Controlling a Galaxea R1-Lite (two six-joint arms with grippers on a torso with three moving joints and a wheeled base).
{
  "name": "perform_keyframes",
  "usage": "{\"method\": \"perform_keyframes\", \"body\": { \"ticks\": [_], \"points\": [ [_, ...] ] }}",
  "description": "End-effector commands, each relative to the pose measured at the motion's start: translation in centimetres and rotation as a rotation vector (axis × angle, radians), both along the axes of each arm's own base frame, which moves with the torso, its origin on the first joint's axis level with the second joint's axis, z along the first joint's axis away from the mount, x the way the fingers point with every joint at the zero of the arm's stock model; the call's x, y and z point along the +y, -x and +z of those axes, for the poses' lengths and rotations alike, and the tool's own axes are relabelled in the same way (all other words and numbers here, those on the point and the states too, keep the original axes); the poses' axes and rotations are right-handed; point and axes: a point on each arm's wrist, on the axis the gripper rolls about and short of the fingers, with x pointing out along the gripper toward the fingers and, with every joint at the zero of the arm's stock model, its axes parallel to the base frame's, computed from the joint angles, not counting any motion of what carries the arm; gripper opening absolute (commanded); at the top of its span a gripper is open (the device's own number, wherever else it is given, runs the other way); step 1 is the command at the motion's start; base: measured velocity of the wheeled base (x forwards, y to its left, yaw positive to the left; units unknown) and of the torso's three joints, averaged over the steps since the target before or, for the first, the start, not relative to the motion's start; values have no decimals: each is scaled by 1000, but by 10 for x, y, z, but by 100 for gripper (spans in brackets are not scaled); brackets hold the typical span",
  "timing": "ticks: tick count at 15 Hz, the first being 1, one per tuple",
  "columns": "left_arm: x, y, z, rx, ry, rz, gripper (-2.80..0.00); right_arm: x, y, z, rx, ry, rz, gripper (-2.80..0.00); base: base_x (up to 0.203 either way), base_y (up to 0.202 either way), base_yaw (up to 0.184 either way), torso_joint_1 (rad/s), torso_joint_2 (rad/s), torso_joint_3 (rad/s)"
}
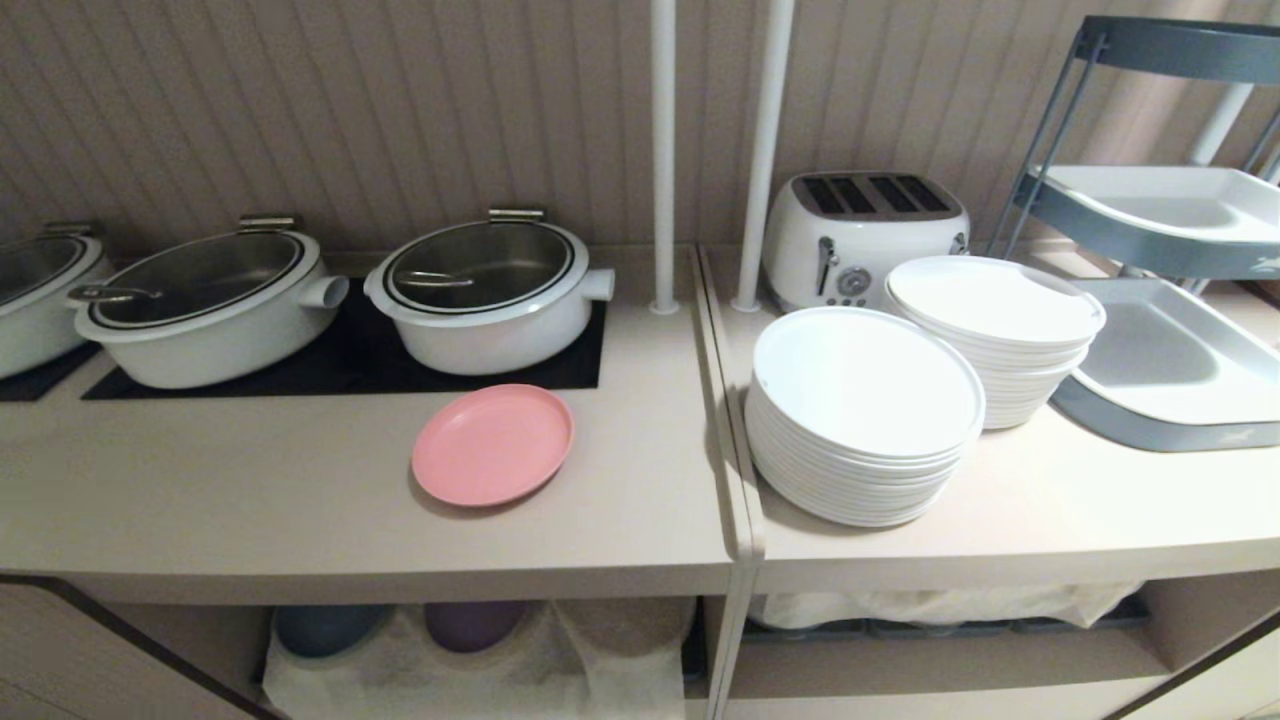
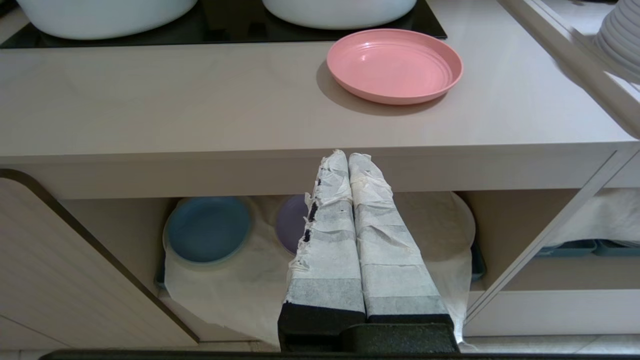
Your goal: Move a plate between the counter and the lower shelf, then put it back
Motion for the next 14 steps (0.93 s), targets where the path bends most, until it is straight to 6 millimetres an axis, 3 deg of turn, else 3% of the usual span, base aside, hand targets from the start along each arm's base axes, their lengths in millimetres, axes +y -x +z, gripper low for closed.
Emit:
{"method": "perform_keyframes", "body": {
  "ticks": [1,14],
  "points": [
    [0,0,0,-3,0,0,-280,0,0,0,0,-1,0,-280,0,0,0,0,0,0],
    [0,0,0,-3,0,0,-280,0,0,0,0,-1,0,-280,0,0,0,0,0,0]
  ]
}}
